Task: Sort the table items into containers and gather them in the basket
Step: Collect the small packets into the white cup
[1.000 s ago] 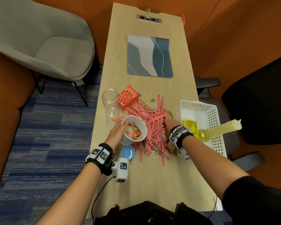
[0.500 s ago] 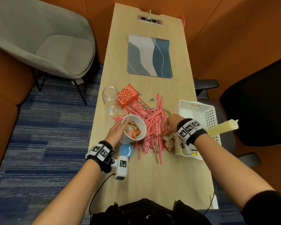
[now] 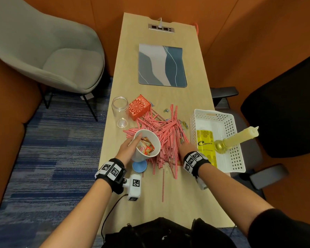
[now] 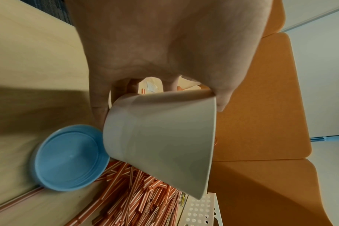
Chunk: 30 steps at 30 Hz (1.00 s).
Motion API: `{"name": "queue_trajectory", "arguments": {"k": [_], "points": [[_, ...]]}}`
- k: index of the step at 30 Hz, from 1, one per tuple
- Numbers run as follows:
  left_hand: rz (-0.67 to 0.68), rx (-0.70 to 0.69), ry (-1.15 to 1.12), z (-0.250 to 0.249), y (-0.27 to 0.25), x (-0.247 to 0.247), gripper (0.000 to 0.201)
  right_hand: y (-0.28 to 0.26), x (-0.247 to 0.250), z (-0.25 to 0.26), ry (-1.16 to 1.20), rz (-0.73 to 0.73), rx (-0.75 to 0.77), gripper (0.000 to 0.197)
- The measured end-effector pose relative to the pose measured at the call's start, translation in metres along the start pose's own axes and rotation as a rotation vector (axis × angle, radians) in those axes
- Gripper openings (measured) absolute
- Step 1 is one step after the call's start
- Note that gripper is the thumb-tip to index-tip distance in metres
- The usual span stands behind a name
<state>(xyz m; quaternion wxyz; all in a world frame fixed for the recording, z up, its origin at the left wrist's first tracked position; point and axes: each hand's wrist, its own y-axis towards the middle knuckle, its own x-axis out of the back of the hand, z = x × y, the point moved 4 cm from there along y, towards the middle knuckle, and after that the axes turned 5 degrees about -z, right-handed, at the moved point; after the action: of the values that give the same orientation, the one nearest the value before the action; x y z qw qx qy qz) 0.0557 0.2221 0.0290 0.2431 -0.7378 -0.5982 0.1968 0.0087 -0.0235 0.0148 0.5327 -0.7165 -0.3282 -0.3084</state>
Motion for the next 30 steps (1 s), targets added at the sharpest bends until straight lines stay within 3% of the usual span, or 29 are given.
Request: {"name": "queue_trajectory", "arguments": {"k": [6,10,14,18,21,25,30], "points": [[-0.024,-0.006,0.01,0.001,-0.011,0.002,0.032,-0.013,0.016,-0.004,0.184,0.013,0.037,0.015],[-0.054,-0.006,0.024,0.003,-0.02,0.004,0.028,-0.023,0.06,-0.021,0.407,-0.162,-0.006,0.014],[-0.074,0.008,0.012,0.009,-0.027,0.004,0.028,-0.051,0.118,-0.021,0.869,-0.355,0.064,0.028],[-0.045,0.005,-0.027,0.006,-0.033,-0.005,0.03,-0.063,0.117,0.021,1.28,-0.269,0.201,0.035],[-0.037,0.011,-0.033,0.003,-0.037,-0.01,0.035,-0.058,0.085,0.05,1.259,-0.241,0.183,0.04],[-0.037,-0.025,0.002,0.001,-0.041,-0.009,0.031,-0.061,0.066,0.064,1.071,-0.383,0.227,0.043],[-0.035,-0.039,0.052,0.004,-0.04,-0.014,0.034,-0.059,0.063,0.07,0.794,-0.47,0.245,0.026]]}}
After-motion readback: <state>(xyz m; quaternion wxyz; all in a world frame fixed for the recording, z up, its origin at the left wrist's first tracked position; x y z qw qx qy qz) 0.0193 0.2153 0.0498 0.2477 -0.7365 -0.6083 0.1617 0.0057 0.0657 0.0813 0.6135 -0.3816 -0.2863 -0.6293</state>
